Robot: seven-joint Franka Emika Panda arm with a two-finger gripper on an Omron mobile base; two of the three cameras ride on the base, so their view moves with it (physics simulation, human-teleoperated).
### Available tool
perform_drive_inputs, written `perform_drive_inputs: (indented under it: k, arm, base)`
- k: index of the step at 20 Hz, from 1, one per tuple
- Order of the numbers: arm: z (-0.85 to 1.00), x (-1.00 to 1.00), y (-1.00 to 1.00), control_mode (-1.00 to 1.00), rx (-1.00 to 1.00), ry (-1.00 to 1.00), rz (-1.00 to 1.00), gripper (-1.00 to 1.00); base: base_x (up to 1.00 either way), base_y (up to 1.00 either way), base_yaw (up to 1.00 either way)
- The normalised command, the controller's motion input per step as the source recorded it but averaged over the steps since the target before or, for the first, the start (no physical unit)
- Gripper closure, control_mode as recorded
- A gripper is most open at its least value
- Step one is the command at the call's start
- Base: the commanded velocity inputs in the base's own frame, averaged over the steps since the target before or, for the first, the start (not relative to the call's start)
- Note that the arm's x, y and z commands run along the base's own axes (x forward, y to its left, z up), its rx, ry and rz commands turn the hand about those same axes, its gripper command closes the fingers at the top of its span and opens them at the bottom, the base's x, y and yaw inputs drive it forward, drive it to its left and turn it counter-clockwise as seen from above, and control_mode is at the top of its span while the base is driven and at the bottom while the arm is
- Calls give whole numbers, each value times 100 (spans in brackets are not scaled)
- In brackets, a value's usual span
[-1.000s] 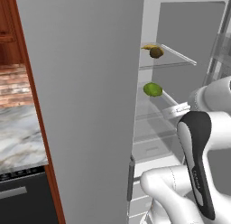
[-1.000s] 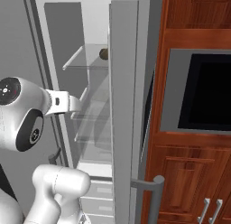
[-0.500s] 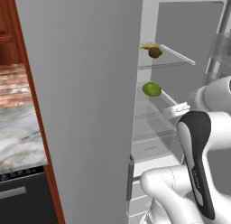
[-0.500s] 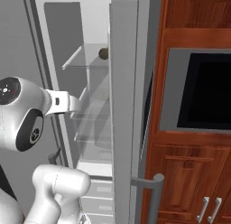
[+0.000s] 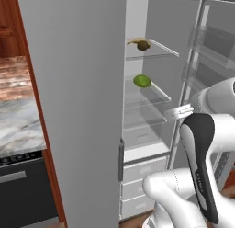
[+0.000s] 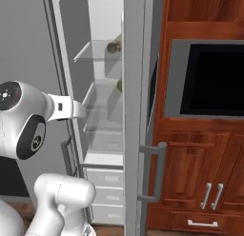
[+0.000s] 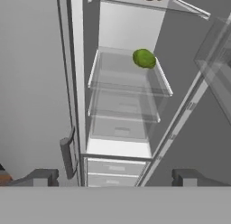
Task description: Place the kiwi in the correct fridge rack based on whether it is a fruit or vegetable. Finally, close the fridge door.
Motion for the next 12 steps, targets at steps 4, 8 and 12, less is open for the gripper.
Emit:
perform_drive_inputs:
  k: [4, 8, 12]
  arm:
    - [0, 0, 0, 100, 0, 0, 0, -100]
    - [0, 0, 0, 100, 0, 0, 0, -100]
    - [0, 0, 0, 100, 0, 0, 0, -100]
  base:
    - [-48, -8, 0]
    - [-45, -6, 0]
    - [-41, -9, -1]
